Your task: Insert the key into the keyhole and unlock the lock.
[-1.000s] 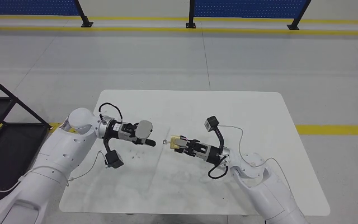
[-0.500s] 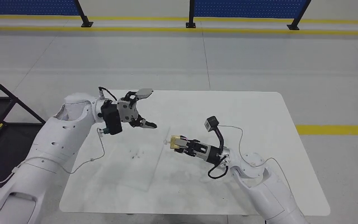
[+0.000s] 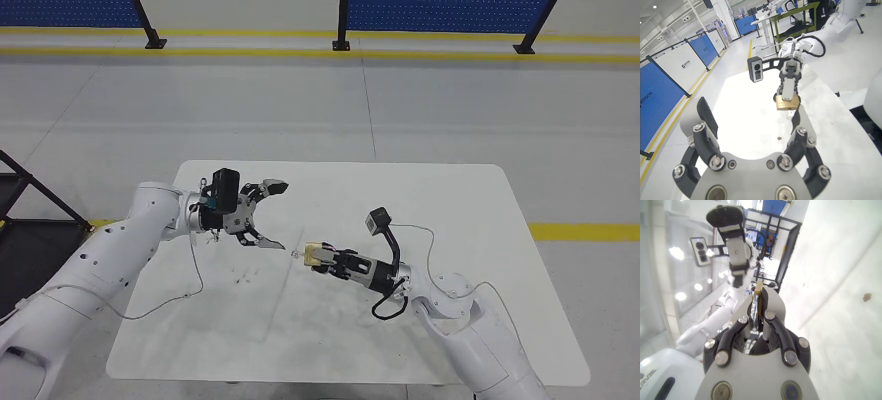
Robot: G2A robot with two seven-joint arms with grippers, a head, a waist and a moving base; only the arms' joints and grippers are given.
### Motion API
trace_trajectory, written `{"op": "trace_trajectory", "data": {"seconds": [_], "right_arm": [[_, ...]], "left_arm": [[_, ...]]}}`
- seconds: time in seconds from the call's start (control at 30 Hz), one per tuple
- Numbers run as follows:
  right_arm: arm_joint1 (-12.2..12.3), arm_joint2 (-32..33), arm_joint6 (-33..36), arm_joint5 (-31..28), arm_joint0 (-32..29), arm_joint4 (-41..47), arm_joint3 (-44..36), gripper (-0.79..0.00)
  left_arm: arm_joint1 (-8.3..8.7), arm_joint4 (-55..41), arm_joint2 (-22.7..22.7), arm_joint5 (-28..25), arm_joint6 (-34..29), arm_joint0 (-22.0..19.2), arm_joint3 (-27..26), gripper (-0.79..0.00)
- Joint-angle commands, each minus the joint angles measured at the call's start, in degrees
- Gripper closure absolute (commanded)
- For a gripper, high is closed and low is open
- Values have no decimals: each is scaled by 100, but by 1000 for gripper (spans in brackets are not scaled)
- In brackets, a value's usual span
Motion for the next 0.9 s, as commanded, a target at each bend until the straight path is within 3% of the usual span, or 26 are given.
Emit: {"op": "trace_trajectory", "data": {"seconds": [0.0, 0.3, 0.43, 0.53, 0.7, 0.87], "right_arm": [[0, 0, 0, 0, 0, 0, 0, 0], [0, 0, 0, 0, 0, 0, 0, 0], [0, 0, 0, 0, 0, 0, 0, 0], [0, 0, 0, 0, 0, 0, 0, 0], [0, 0, 0, 0, 0, 0, 0, 0], [0, 0, 0, 0, 0, 0, 0, 0]], "left_arm": [[20, -86, 56, 0, -6, -14, -13, -785], [17, -140, 61, 1, -6, 12, -30, -785], [19, -1133, 247, 0, -380, 98, 6, -785], [78, -2580, 695, 0, -929, -33, -39, -785], [274, -5700, 1503, 0, -2977, -463, -221, -785], [462, -8951, 2012, 0, -5982, -938, -289, -785]]}}
